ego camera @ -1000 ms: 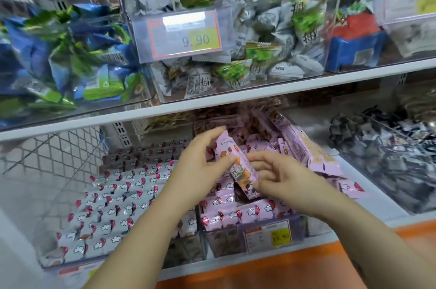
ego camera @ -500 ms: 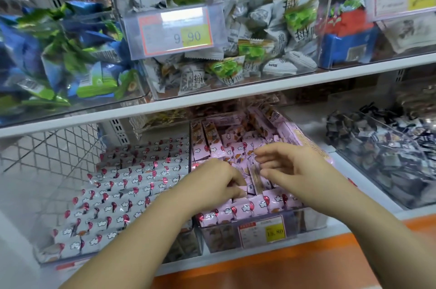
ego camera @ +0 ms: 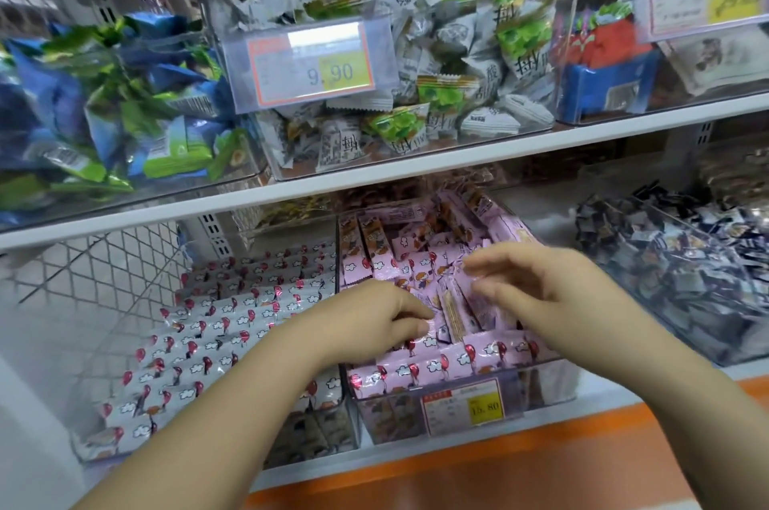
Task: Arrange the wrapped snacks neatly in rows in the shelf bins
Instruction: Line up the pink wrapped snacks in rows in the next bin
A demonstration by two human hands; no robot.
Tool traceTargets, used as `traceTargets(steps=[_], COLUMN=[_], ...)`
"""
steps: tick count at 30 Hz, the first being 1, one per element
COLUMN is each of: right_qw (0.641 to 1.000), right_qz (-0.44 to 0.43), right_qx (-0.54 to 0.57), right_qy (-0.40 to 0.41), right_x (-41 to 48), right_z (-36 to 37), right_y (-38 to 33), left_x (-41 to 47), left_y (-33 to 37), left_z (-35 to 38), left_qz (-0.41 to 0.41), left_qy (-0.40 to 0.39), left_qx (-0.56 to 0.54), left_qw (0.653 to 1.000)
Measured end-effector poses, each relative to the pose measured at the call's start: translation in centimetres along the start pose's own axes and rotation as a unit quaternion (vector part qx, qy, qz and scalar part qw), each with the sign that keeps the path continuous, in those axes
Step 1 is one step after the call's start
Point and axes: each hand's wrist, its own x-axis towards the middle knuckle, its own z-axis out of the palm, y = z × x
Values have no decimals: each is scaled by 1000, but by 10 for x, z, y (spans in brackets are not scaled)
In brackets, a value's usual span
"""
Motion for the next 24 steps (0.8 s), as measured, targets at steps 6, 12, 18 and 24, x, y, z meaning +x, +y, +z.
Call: traceTargets(steps=[6, 12, 18, 24], right_qw=[976, 971, 955, 981], right_qz=[10, 65, -22, 14], right_qx=[-191, -185, -156, 91], right_qy=[102, 138, 250, 169], right_x=[5, 6, 5, 2], right_z=[-13, -6, -5, 7], right_y=[26, 42, 26, 3], left_x=[-12, -10, -12, -23], left_y=[-1, -3, -5, 4], left_z=[8, 9, 10, 4], left_qz=[-13, -31, -33, -5], left_qy=[61, 61, 78, 201], left_qx=[-37, -40, -69, -171], left_qw=[997, 997, 994, 965])
